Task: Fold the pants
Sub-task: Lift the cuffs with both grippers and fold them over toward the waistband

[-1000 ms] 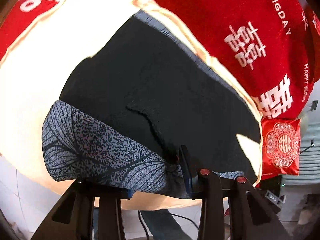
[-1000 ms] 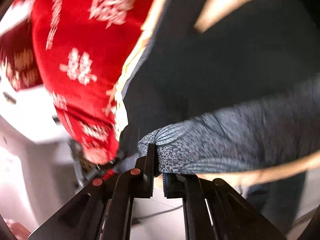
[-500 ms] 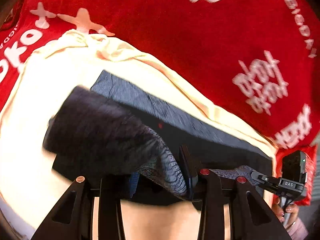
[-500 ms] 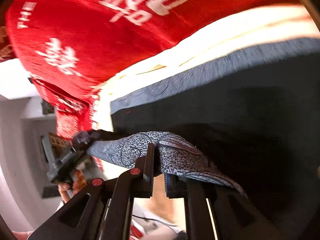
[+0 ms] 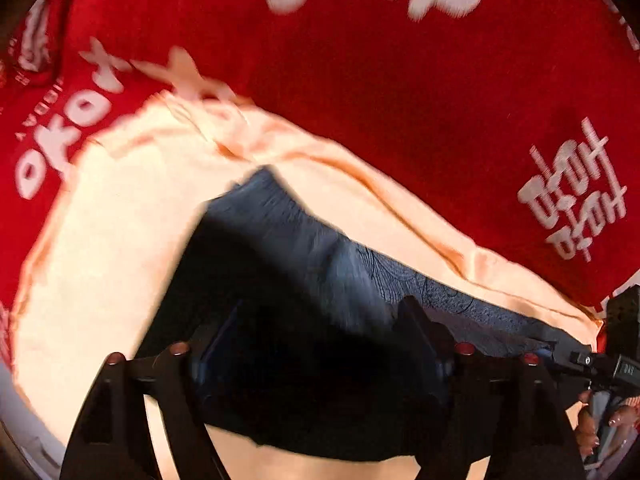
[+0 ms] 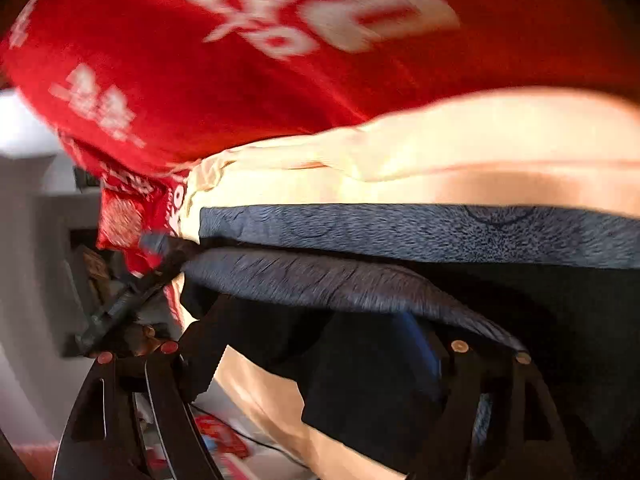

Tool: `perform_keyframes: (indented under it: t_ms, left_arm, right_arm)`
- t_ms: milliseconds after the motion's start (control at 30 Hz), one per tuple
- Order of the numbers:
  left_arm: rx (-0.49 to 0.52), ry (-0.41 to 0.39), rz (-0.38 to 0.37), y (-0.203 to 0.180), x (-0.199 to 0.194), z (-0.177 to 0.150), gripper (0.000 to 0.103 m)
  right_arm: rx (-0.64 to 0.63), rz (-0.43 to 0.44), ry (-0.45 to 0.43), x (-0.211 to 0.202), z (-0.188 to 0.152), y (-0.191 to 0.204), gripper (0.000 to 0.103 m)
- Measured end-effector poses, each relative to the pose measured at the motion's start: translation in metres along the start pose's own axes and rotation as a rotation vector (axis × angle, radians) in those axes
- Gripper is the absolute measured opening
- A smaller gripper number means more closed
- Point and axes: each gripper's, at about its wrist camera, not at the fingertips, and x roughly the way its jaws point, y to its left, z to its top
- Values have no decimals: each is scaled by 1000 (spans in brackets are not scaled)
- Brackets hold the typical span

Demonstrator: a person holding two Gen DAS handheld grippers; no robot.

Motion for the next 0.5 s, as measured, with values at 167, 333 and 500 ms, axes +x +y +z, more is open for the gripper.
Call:
perform_keyframes:
  t_ms: [167, 333, 500]
  left_arm:
    - [91, 29, 81, -17, 5, -8, 79]
    - [152, 60, 174, -37, 61, -12, 79]
    - [224, 25, 260, -58, 82, -17, 87]
  right_arm:
    - [-97, -79, -1, 3, -13, 32, 49]
    - [-175, -280, 6, 34, -5, 13, 48]
    - [-150, -265, -21, 33, 3, -4, 48]
